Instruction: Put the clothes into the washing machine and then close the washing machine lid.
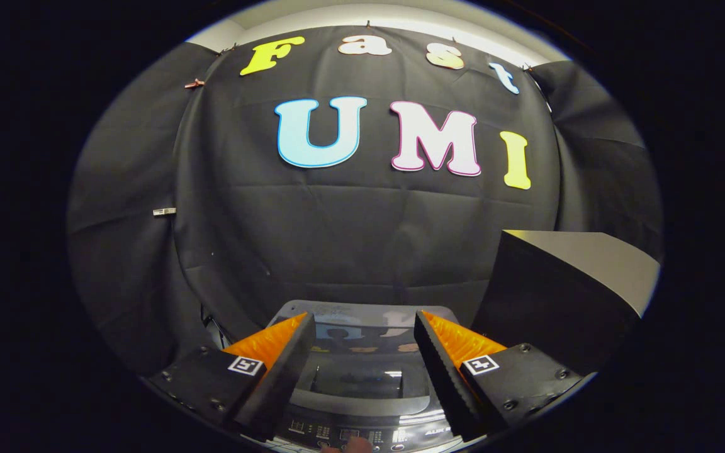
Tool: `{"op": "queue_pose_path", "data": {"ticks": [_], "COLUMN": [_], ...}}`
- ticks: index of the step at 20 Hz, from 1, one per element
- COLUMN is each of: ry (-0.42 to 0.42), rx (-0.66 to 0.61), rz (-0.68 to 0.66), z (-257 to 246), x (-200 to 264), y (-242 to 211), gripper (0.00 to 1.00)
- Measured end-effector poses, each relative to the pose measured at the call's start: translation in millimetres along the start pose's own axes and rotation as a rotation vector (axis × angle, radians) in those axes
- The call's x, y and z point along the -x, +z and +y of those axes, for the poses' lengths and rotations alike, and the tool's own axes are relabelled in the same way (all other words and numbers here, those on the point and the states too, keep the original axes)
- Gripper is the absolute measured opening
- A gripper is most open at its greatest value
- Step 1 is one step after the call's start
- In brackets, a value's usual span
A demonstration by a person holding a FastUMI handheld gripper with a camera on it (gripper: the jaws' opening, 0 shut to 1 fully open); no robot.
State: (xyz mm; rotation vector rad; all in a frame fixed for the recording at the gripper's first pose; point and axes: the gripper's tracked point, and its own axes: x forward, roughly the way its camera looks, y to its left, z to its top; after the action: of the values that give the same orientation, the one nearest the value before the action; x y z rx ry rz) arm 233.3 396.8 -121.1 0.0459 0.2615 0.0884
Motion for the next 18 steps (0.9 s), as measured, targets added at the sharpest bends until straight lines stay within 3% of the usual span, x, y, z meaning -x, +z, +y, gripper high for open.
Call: {"op": "queue_pose_path", "data": {"ticks": [11, 18], "ry": [-0.113, -0.176], "rx": [0.078, 0.030], "rz": [-0.106, -0.203], "z": [-42, -84], "x": [92, 180], "y": [37, 67], "gripper": [0.99, 0.98]}}
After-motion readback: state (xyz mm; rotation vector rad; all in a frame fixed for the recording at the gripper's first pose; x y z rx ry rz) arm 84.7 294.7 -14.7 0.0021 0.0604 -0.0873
